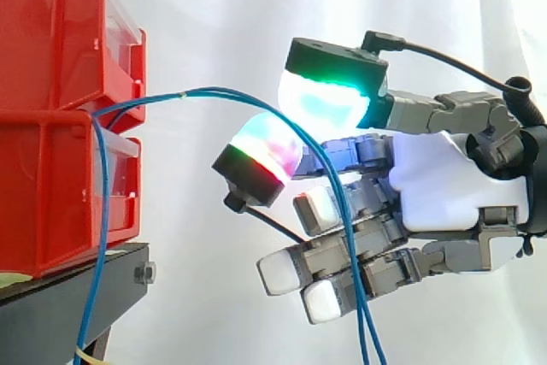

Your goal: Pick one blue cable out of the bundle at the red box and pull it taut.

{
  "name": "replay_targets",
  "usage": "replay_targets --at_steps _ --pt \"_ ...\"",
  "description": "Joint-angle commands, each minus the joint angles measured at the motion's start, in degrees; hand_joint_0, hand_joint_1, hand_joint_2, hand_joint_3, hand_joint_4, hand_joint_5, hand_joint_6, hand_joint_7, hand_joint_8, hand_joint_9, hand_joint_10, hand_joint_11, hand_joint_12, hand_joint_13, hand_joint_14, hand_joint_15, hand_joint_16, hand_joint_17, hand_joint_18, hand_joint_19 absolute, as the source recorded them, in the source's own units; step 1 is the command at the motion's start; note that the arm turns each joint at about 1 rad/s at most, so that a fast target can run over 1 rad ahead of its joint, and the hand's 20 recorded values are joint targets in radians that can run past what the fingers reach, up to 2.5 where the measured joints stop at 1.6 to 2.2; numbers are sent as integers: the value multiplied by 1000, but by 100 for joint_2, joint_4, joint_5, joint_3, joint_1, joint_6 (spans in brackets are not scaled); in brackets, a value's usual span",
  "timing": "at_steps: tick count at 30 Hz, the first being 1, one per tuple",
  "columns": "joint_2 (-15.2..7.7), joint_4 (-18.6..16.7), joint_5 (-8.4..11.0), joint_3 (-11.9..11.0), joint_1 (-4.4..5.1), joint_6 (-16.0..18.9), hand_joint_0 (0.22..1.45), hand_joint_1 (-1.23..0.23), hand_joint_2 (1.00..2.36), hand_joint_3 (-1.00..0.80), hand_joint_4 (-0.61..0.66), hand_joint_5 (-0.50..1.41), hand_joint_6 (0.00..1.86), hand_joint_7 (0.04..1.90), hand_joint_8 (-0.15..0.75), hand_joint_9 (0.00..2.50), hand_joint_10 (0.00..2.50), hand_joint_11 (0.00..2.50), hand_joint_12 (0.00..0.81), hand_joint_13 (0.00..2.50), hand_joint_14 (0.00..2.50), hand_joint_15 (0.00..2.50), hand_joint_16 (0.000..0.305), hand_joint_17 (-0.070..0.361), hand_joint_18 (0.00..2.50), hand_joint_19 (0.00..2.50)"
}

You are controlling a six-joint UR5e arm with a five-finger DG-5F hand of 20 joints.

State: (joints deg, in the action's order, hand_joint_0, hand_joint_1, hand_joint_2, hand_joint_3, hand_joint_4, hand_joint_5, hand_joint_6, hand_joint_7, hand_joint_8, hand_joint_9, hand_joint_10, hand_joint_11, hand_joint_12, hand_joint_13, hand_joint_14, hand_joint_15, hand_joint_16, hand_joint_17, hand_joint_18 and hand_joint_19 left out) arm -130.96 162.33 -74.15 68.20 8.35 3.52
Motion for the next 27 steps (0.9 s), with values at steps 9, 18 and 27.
replay_targets --at_steps 9,18,27 --pt "0 0 -3 0 0 0 554 -748 1008 -212 29 -122 925 829 418 1130 7 735 444 884 13 413 65 146 771 487" --pt "0 0 -3 0 0 0 438 -612 1000 -500 21 -119 915 826 419 1127 7 730 439 868 12 421 63 141 731 513" --pt "0 0 -3 0 0 0 477 -880 1000 -500 31 -125 929 801 381 1073 5 804 407 840 13 424 57 128 700 461"
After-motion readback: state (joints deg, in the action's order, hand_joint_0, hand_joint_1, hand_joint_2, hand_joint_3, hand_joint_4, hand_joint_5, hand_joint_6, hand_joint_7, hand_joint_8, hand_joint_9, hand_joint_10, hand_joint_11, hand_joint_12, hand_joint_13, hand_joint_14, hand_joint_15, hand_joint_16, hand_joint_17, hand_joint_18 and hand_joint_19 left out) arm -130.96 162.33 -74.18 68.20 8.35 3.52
